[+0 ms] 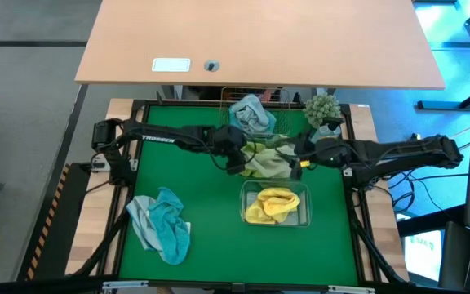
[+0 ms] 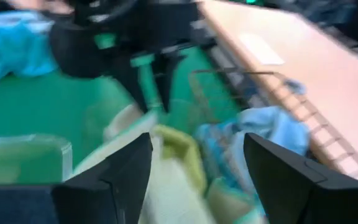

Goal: Sort microfiber towel by color & place in baskets
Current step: Put the light green microfiber towel into the top transparent bin

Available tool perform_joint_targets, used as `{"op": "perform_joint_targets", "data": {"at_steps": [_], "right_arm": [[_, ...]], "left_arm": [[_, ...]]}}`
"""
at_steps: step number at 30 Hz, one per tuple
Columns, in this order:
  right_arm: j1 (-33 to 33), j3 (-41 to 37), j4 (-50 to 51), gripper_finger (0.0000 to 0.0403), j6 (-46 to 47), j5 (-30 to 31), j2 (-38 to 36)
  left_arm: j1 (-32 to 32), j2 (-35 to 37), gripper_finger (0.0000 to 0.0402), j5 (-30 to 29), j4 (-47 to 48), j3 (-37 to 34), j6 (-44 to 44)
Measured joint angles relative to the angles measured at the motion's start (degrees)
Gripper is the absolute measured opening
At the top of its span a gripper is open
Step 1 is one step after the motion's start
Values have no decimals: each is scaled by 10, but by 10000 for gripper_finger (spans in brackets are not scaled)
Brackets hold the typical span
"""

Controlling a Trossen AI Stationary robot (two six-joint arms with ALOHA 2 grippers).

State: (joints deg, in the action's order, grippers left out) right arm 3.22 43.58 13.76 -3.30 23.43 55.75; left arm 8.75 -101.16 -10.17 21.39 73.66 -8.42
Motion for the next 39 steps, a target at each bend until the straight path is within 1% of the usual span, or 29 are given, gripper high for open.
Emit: {"op": "perform_joint_targets", "data": {"at_steps": [2, 4, 9, 12, 17, 22, 26, 30, 34, 39], "right_arm": [[-18, 7, 0, 254, 0, 12, 0], [-40, 8, 14, 255, 0, 10, 0], [-108, 8, 92, 255, 26, -12, 3], [-145, 8, 116, 255, 33, -21, 16], [-189, 8, 107, 255, 29, -44, 52], [-211, 8, 94, 255, 3, -78, 95], [-210, 8, 78, 255, -11, -81, 119], [-209, 8, 64, 252, -31, -76, 144], [-210, 8, 56, 227, -34, -59, 161], [-209, 8, 53, 162, -41, -57, 163]], "left_arm": [[0, 0, 122, 2, 3, 16, 3], [0, 0, 123, 10, 6, 34, 20], [-2, 0, 123, 14, 37, 78, 45], [-2, 1, 124, 15, 40, 89, 45], [-2, 1, 124, 14, 50, 91, 45], [-2, 1, 124, 3, 106, 91, 45], [-2, 1, 124, 3, 126, 91, 42], [-2, 1, 124, 2, 126, 91, 42], [-3, 1, 124, 2, 125, 91, 41], [-7, 1, 124, 2, 125, 91, 41]]}}
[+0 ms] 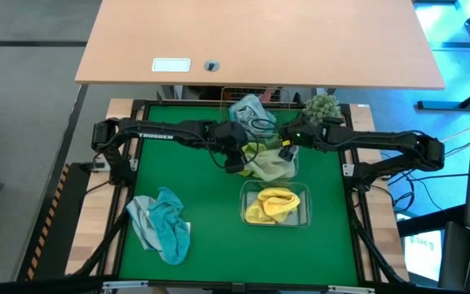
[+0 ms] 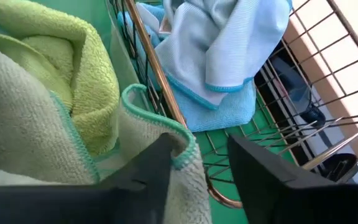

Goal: Sort microfiber towel by color & place in baskets
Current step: Put the light green microfiber towel into the top transparent bin

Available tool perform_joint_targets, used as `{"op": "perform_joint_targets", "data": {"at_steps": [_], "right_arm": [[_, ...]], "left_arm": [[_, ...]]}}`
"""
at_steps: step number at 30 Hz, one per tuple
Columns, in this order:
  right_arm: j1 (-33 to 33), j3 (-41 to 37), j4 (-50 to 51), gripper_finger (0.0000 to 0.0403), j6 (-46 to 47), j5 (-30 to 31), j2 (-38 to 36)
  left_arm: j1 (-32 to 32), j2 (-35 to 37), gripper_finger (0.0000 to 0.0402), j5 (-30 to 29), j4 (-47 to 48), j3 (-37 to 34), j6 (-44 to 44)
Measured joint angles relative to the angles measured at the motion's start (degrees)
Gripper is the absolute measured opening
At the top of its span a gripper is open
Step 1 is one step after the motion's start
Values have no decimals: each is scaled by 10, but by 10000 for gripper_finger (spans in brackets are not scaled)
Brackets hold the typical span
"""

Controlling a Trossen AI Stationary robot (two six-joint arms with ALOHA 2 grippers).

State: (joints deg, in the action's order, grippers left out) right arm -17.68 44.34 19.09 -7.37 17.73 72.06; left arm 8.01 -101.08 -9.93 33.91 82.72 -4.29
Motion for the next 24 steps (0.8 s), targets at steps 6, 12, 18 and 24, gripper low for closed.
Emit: {"op": "perform_joint_targets", "data": {"at_steps": [6, 12, 18, 24], "right_arm": [[0, 0, -22, 79, -20, 5, -4], [0, 0, -27, 19, -22, 7, -6], [0, 0, -27, 12, -35, -7, -26], [0, 0, -27, 5, -37, -106, -63]], "left_arm": [[-3, 0, 124, 0, 0, 0, 0], [-3, 0, 124, 0, -1, 0, 0], [-3, 0, 124, 0, -1, 0, 0], [-3, 0, 124, 0, 0, 0, 0]]}}
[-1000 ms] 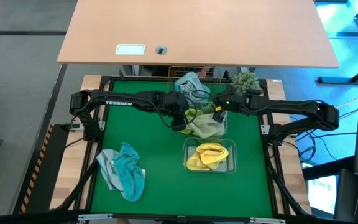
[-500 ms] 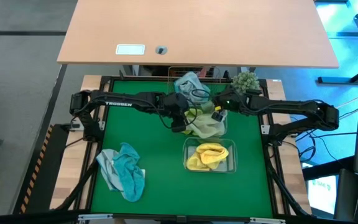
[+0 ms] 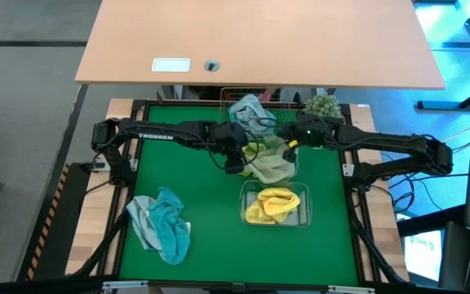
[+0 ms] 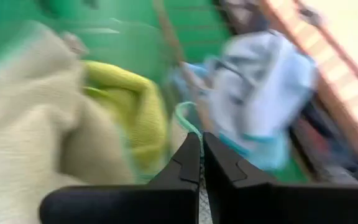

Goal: Sort microfiber towel by color & place in baskets
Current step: Put the light green microfiber towel into the top transparent bin

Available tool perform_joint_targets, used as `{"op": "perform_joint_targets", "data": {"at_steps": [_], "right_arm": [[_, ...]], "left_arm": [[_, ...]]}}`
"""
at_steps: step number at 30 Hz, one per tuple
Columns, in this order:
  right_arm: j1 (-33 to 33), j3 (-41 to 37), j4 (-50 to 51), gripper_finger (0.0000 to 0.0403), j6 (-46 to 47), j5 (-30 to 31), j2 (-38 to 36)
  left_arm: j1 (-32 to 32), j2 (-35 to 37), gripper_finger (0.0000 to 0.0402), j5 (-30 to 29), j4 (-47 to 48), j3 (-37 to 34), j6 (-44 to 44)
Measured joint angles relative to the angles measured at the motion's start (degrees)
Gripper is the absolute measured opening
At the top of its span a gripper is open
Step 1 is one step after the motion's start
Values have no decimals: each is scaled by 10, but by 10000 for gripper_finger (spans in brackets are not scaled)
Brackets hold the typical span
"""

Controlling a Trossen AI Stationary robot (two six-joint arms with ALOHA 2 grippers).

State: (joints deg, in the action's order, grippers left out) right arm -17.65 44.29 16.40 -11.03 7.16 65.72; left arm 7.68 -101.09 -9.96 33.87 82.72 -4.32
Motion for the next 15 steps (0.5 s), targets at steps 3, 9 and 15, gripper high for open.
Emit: {"op": "perform_joint_targets", "data": {"at_steps": [3, 9, 15], "right_arm": [[0, 0, 1, 7, 6, -93, -6], [6, 0, 6, 4, 15, -170, 23], [8, 0, 12, 6, 14, -158, 80]], "left_arm": [[0, 7, 124, 0, 1, 0, 0], [-5, 36, 124, 1, 35, 18, 0], [-32, 80, 124, 7, 117, 34, -10]]}}
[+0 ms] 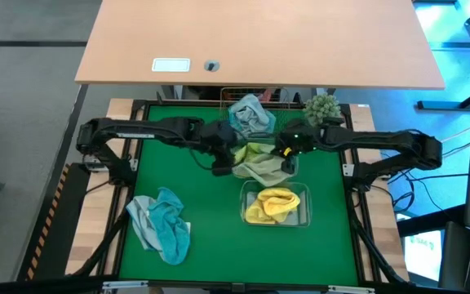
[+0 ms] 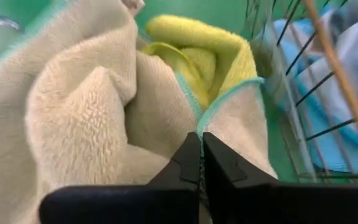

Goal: Sort microfiber towel by color & place in baskets
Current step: Put the light green microfiber towel into the top transparent bin

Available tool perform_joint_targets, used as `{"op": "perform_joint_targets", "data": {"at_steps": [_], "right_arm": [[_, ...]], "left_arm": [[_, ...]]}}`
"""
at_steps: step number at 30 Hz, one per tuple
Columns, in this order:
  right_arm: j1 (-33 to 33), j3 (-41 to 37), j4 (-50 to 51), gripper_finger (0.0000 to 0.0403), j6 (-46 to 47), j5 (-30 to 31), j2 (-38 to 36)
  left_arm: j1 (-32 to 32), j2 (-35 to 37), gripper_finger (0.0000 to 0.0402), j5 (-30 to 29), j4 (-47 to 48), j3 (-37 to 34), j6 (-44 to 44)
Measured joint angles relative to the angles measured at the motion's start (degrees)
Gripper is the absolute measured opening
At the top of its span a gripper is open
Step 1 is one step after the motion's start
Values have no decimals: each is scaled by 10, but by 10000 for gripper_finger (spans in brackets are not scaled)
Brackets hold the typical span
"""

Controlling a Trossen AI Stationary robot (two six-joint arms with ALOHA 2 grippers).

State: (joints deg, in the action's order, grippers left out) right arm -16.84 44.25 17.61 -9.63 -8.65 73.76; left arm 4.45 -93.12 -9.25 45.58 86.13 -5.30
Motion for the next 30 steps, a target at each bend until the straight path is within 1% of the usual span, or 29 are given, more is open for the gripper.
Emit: {"op": "perform_joint_targets", "data": {"at_steps": [2, 4, 10, 14, 18, 20, 22, 24, 27, 30], "right_arm": [[0, 0, -3, 4, 0, 0, 16], [0, 0, -5, 3, -1, 1, 31], [0, 0, -1, 17, -1, 0, 61], [0, 0, 0, 18, 0, 1, 71], [0, 0, 0, 20, 2, 0, 71], [0, 0, 0, 27, 2, 0, 71], [0, 0, 0, 42, 2, 0, 71], [0, 0, 1, 66, 3, 0, 71], [0, 0, 1, 111, 3, 0, 70], [0, 0, 1, 160, 3, 0, 70]], "left_arm": [[-13, 19, 124, 10, 41, 5, -23], [-27, 40, 124, 36, 79, 8, -54], [-83, 80, 124, 94, 136, 8, -174], [-132, 82, 124, 109, 176, 8, -248], [-186, 81, 124, 119, 194, -5, -317], [-211, 80, 124, 118, 195, -11, -354], [-232, 80, 124, 118, 195, -14, -392], [-249, 80, 124, 118, 196, -16, -437], [-265, 80, 124, 118, 199, -16, -494], [-274, 80, 124, 107, 210, -16, -527]]}}
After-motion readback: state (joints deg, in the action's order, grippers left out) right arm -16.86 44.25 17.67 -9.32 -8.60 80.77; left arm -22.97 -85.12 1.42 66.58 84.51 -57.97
